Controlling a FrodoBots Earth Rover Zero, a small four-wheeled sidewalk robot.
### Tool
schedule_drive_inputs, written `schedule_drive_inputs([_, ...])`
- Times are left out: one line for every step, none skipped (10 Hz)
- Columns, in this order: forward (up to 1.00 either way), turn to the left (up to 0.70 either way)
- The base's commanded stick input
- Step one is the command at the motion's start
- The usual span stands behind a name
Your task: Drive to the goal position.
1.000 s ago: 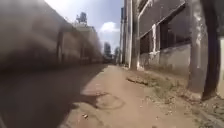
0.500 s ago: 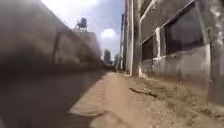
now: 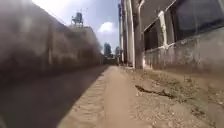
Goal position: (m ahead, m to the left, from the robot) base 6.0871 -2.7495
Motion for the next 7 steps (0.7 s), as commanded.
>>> schedule_drive_inputs([1.0, 0.0])
schedule_drive_inputs([1.0, 0.0])
schedule_drive_inputs([1.0, 0.0])
schedule_drive_inputs([1.0, 0.0])
schedule_drive_inputs([1.0, 0.0])
schedule_drive_inputs([1.0, 0.0])
schedule_drive_inputs([1.0, 0.0])
